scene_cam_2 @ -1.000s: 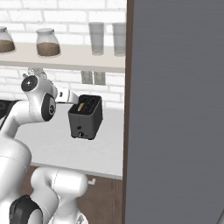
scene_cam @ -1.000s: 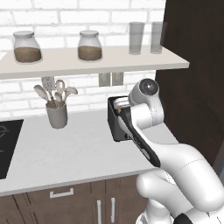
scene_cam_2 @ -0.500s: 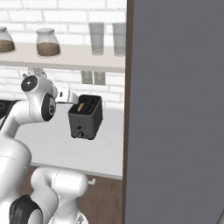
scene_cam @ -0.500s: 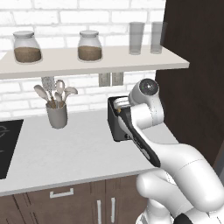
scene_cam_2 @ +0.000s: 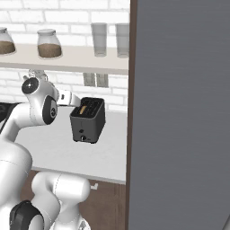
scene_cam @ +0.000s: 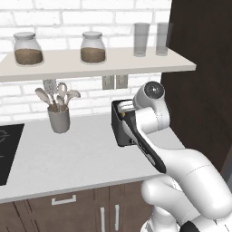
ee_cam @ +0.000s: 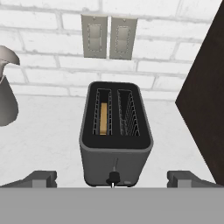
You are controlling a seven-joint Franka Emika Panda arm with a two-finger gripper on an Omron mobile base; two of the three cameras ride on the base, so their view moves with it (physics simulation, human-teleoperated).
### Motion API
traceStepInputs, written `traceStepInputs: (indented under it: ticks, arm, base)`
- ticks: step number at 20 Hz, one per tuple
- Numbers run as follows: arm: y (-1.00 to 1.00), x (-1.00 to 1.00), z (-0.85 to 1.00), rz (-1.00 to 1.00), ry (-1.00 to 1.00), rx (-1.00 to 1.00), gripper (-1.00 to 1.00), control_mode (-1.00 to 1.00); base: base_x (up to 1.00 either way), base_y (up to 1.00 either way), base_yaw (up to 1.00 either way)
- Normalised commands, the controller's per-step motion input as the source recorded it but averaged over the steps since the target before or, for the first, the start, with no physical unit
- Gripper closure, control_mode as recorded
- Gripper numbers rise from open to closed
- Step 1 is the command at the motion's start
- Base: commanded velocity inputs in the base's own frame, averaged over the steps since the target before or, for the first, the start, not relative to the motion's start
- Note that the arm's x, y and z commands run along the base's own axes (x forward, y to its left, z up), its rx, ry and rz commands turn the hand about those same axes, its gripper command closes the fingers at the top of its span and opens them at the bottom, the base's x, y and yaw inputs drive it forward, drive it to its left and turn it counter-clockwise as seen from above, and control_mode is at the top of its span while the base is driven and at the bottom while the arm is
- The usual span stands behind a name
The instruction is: Start the toaster. Once the lever pops up, take the bread to the plate on the dining counter.
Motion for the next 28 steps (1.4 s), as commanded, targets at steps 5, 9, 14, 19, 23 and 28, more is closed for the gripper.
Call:
traceStepInputs:
  ticks: [5, 9, 14, 19, 23, 28]
  arm:
    - [0.00, 0.00, 0.00, 0.00, 0.00, 0.00, -1.00, -1.00]
    - [0.00, 0.00, 0.00, 0.00, 0.00, 0.00, -1.00, -1.00]
    - [0.00, 0.00, 0.00, 0.00, 0.00, 0.00, -1.00, -1.00]
    - [0.00, 0.00, 0.00, 0.00, 0.00, 0.00, -1.00, -1.00]
    - [0.00, 0.00, 0.00, 0.00, 0.00, 0.00, -1.00, -1.00]
    - [0.00, 0.00, 0.00, 0.00, 0.00, 0.00, -1.00, -1.00]
  base:
    - [0.00, 0.00, 0.00]
    - [0.00, 0.00, 0.00]
    - [0.00, 0.00, 0.00]
    - [0.00, 0.00, 0.00]
    - [0.00, 0.00, 0.00]
    - [0.00, 0.00, 0.00]
